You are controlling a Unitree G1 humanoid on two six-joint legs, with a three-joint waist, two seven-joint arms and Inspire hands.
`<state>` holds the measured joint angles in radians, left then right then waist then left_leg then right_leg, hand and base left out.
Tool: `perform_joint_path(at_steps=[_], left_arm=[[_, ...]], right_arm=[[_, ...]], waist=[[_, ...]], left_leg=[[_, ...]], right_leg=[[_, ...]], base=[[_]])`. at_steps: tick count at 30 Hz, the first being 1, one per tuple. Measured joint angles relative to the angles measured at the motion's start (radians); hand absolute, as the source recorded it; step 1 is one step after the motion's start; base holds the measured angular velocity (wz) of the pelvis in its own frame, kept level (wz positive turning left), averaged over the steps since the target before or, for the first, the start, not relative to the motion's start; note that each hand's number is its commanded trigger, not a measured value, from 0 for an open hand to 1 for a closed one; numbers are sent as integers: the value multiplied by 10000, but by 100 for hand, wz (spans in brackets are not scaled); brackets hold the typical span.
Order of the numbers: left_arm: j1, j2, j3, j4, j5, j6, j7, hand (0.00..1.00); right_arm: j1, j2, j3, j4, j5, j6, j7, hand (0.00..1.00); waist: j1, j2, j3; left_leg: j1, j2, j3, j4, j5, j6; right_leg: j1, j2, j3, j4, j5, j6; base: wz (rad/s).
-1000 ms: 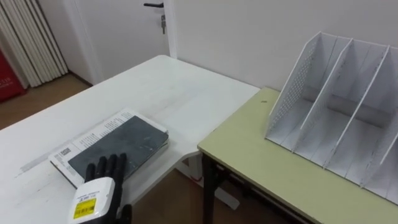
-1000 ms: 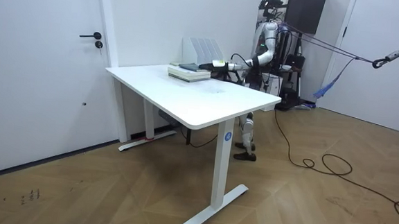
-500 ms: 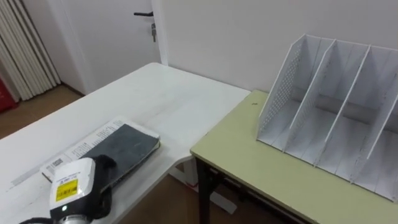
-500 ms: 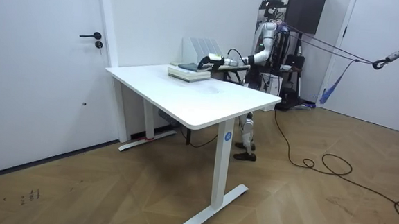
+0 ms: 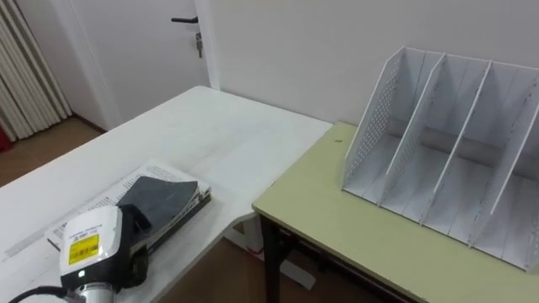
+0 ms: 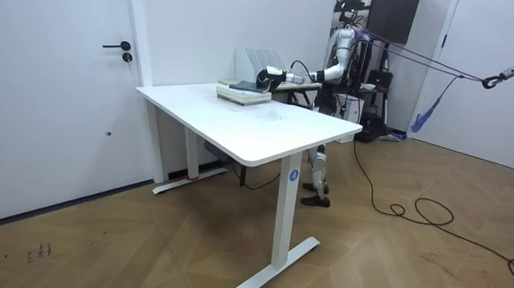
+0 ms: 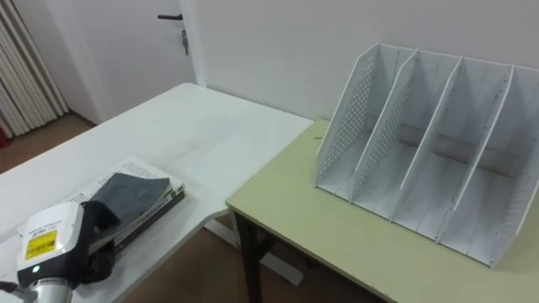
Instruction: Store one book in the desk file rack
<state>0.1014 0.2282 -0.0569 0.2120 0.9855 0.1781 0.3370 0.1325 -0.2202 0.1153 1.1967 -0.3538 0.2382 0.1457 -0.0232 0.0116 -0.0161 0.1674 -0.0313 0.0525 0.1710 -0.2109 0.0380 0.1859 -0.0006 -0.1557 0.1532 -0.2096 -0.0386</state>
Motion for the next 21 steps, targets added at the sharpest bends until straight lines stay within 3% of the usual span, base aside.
perform_joint_path(at_steps=[6,11,14,16,17,19,21], left_arm=[[351,-9,140,-964,-953,-52,-371,100],[390,-12,405,-1666,-2347,-251,-933,100],[388,-36,668,-2356,-3996,-387,-1319,100],[393,-27,856,-3089,-5801,-630,-1574,100],[394,-27,880,-3151,-6252,-775,-1623,100],[394,-36,923,-3353,-7735,-1126,-2042,100],[393,-49,930,-3459,-8694,-1327,-2408,100]], right_arm=[[50,11,-103,-694,-17,-120,-30,0],[-258,9,-216,-961,207,-743,-124,0],[-231,-4,-211,-1694,431,-942,-65,0],[-236,-79,-307,-2307,1112,-1115,85,0],[-248,-78,-321,-2444,1357,-1234,158,0],[-356,-52,-329,-3203,1941,-1737,491,0],[-372,35,-420,-3887,1978,-1997,719,0]], waist=[[26,-13,7],[103,-12,27],[297,-33,66],[385,-100,228],[454,-142,255],[521,-137,239],[526,-154,232]], left_leg=[[-12,6,-12,-9,0,1],[-104,9,-17,1,6,11],[-330,11,-3,34,10,16],[-412,12,35,102,12,20],[-416,15,18,102,12,20],[-438,14,5,108,12,19],[-483,10,16,141,10,18]], right_leg=[[19,-36,-115,-33,-16,2],[-75,-83,-255,-39,-37,33],[-283,-122,-362,-7,-34,36],[-331,-127,-360,-12,-32,39],[-327,-126,-367,-8,-32,39],[-290,-124,-388,-17,-32,39],[-300,-127,-394,-5,-30,38]], base=[[1],[9],[5],[7],[0],[2],[5]])
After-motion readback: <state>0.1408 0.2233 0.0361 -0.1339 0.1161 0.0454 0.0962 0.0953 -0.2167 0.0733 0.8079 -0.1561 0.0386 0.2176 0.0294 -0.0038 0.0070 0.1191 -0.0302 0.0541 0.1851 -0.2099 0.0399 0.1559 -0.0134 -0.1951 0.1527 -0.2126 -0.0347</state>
